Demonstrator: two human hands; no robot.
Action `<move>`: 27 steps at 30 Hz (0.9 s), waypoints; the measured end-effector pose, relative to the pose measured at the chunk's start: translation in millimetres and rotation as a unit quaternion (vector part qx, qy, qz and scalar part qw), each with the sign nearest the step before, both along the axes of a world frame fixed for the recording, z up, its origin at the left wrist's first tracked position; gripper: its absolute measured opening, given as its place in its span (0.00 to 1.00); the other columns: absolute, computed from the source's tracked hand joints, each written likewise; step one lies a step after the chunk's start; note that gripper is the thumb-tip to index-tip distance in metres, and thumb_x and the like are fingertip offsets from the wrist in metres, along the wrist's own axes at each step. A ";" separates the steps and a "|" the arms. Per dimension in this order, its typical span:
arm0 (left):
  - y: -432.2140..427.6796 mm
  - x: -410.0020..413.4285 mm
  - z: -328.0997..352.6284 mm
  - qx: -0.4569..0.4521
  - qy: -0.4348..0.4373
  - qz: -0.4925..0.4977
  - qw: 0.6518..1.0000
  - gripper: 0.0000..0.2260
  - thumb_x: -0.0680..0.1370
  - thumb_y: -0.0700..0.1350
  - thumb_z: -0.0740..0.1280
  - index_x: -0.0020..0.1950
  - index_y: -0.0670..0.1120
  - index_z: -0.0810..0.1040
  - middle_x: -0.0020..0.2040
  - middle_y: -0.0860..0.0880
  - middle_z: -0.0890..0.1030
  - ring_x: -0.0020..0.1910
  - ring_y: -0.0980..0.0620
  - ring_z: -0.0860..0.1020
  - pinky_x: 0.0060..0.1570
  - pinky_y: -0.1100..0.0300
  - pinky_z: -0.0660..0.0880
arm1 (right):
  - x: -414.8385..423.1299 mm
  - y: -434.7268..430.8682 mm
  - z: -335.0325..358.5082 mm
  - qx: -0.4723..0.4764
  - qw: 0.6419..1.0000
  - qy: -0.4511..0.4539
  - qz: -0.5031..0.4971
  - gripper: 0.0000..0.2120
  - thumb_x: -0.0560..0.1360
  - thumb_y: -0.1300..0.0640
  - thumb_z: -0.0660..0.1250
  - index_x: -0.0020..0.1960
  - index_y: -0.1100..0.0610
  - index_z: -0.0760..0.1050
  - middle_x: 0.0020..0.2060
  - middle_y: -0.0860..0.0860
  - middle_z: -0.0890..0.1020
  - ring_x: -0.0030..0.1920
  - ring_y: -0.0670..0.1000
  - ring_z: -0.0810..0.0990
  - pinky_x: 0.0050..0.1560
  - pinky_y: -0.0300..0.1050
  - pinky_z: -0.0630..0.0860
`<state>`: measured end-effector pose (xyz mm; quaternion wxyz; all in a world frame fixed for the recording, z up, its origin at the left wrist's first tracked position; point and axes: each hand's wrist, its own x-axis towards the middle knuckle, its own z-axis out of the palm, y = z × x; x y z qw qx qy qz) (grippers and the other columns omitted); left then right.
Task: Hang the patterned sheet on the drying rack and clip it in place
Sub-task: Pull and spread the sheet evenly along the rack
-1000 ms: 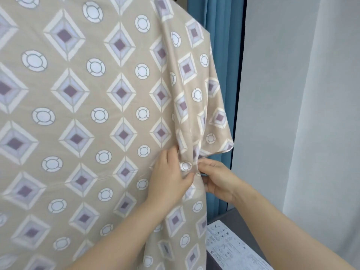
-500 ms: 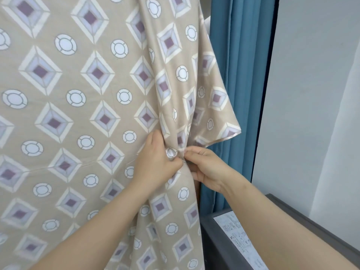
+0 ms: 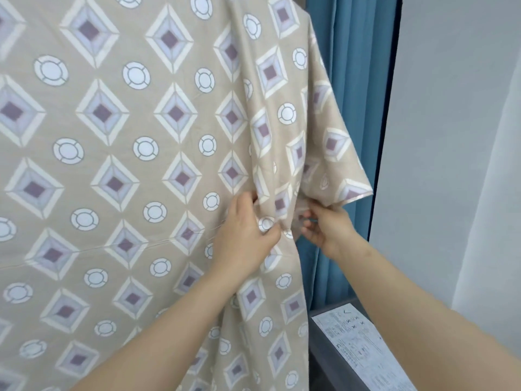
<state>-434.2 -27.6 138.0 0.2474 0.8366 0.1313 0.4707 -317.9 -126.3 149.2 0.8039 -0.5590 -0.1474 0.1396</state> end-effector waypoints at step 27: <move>-28.5 5.7 35.8 0.009 -0.167 0.028 0.985 0.06 0.78 0.44 0.63 0.46 0.47 0.66 0.44 0.52 0.70 0.43 0.50 0.70 0.39 0.59 0.62 | 27.1 -105.9 40.3 0.213 0.940 0.001 -0.268 0.11 0.79 0.61 0.61 0.40 0.57 0.63 0.35 0.53 0.72 0.34 0.49 0.78 0.44 0.40 0.80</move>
